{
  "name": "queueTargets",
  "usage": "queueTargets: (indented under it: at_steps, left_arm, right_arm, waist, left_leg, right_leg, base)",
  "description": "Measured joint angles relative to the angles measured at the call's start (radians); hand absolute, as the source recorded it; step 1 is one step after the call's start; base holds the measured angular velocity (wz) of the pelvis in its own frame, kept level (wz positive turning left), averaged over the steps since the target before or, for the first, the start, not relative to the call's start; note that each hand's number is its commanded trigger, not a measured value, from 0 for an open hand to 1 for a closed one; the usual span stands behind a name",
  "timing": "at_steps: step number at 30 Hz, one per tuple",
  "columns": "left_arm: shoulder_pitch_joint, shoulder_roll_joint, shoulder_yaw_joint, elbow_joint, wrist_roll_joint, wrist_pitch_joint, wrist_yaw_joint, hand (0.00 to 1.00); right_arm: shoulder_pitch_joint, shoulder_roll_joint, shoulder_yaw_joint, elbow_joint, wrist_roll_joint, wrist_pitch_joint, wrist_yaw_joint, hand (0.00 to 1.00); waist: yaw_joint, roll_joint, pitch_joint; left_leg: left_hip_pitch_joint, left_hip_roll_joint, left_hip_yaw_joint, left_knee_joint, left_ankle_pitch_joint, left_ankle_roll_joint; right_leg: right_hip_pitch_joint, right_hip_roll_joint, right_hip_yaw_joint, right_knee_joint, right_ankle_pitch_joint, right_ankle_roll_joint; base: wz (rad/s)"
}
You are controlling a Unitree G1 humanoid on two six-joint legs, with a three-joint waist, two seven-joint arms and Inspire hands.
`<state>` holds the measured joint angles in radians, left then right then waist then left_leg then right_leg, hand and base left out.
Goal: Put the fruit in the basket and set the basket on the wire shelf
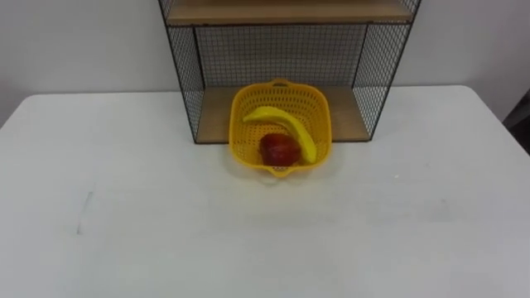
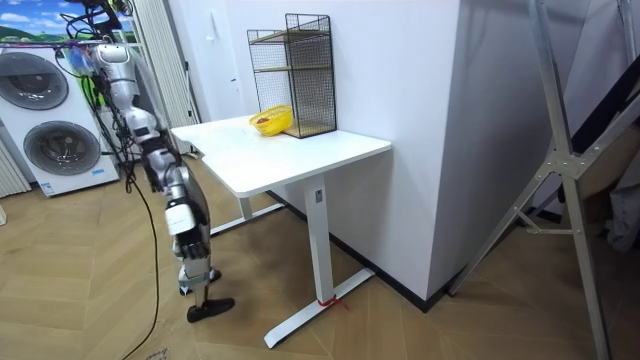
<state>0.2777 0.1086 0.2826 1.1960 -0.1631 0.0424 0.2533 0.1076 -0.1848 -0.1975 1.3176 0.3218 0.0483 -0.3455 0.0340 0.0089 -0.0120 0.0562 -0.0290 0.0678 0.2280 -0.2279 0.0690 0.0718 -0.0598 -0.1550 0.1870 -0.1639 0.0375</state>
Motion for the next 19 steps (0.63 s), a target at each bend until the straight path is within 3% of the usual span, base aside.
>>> queueTargets:
  at_steps: [3, 9, 19]
  left_arm:
    - [-0.040, 0.004, -0.055, -0.023, 0.090, 0.025, -0.042, 0.00]
    - [-0.052, 0.006, -0.124, -0.053, 0.148, 0.063, -0.129, 0.00]
    - [-0.047, 0.006, -0.125, -0.050, 0.176, 0.066, -0.198, 0.00]
  right_arm:
    - [-0.036, 0.012, 0.061, -0.009, -0.079, 0.015, 0.070, 0.00]
    - [-0.049, 0.017, 0.176, -0.034, -0.204, 0.032, 0.198, 0.00]
    - [-0.043, 0.024, 0.177, -0.034, -0.249, 0.026, 0.273, 0.00]
  waist:
    - [-0.001, -0.012, 0.0086]
    - [0.003, -0.017, 0.0180]
    - [0.004, -0.015, 0.0222]
  left_leg:
    - [0.009, 0.003, 0.000, -0.008, 0.004, -0.003]
    - [0.008, 0.007, 0.006, -0.029, 0.002, -0.005]
    - [0.010, 0.008, 0.008, -0.038, 0.000, -0.007]
  right_leg:
    - [0.014, 0.005, -0.003, -0.009, 0.002, -0.002]
    - [0.012, 0.010, -0.001, -0.022, 0.005, -0.003]
    - [0.013, 0.013, 0.008, -0.037, 0.005, -0.003]
  base:
    - [0.00]
    - [-0.03]
    - [0.00]
